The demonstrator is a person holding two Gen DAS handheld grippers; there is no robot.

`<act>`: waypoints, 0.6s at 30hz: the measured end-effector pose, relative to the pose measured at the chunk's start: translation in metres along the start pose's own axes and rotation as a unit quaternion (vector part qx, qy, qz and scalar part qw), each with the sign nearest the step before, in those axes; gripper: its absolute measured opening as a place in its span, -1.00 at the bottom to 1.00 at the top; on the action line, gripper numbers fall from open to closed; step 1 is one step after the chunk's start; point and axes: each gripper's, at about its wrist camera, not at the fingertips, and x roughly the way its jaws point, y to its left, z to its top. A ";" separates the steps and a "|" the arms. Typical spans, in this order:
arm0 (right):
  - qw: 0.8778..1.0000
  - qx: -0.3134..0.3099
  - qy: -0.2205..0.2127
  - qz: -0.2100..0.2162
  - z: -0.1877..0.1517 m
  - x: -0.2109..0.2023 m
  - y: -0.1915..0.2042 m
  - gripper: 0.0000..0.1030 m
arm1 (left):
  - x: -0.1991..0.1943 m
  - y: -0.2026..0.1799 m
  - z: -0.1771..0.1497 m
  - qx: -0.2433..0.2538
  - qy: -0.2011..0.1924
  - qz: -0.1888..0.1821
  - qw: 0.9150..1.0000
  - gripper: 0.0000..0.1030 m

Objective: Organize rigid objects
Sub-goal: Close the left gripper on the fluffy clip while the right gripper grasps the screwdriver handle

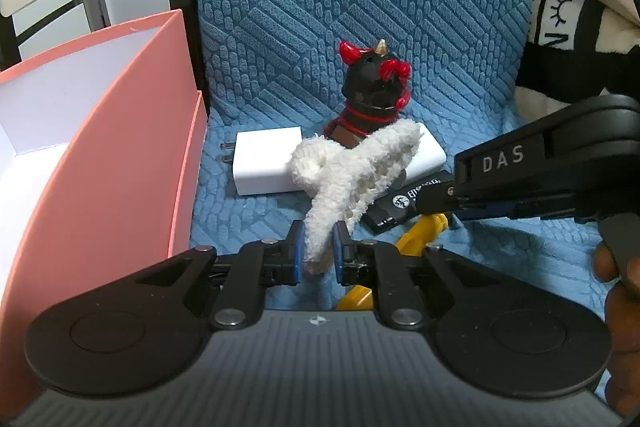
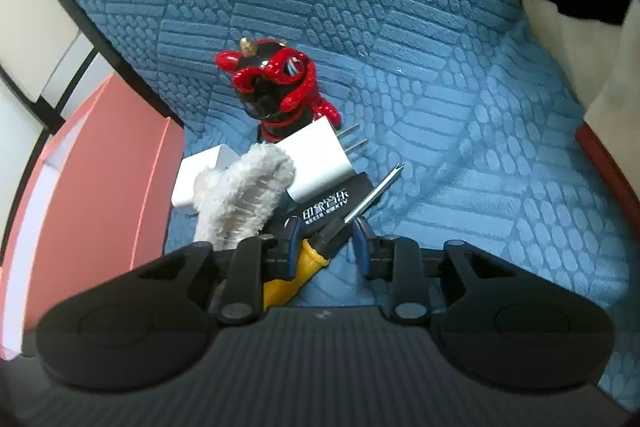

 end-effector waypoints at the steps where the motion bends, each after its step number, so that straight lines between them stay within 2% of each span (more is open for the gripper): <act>1: 1.000 0.002 0.001 0.001 0.000 -0.001 -0.001 -0.39 | 0.000 0.000 0.000 -0.002 0.000 -0.002 1.000 -0.67; 9: 1.000 0.018 -0.005 0.001 -0.001 -0.022 -0.006 -0.40 | -0.007 0.002 0.002 -0.020 0.001 -0.024 1.000 -0.73; 18: 0.997 0.043 -0.012 -0.056 0.007 -0.039 -0.035 -0.38 | -0.020 -0.003 -0.002 -0.032 0.012 -0.059 0.998 -0.74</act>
